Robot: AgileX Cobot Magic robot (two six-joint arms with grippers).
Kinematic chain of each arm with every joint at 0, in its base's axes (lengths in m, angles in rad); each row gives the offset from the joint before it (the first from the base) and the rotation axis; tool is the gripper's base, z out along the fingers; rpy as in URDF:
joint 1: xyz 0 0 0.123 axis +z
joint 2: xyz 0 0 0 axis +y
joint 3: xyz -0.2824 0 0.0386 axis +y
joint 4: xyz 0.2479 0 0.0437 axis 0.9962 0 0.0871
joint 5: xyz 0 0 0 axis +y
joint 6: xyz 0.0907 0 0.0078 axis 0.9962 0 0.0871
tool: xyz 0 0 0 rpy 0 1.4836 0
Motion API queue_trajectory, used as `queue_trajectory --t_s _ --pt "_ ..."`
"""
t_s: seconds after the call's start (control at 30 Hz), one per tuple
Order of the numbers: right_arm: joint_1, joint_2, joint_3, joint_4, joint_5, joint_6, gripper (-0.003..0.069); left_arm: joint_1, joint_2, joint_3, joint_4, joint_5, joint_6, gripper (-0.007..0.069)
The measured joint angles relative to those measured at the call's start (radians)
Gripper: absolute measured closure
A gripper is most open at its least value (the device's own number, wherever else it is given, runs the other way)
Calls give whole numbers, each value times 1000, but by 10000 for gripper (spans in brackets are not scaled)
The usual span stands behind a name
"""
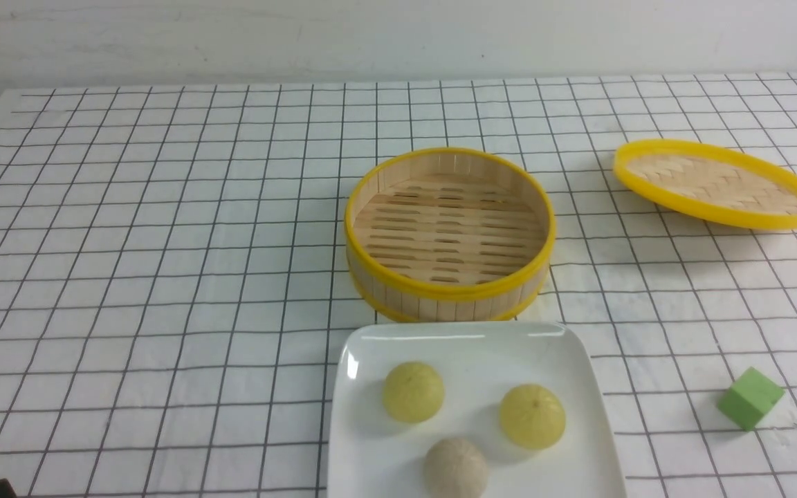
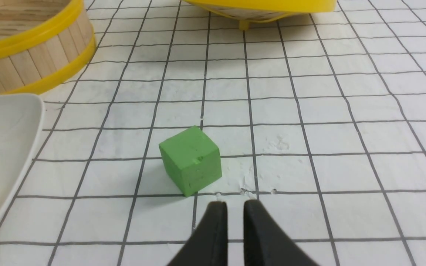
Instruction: Put the steamed buns into the plate on the white-black tablecloth.
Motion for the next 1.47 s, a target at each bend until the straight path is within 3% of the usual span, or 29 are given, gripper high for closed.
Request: queue_trajectory --t_s 1.47 --pt "0 0 0 0 0 1 509 0 -1 -2 7 12 12 531"
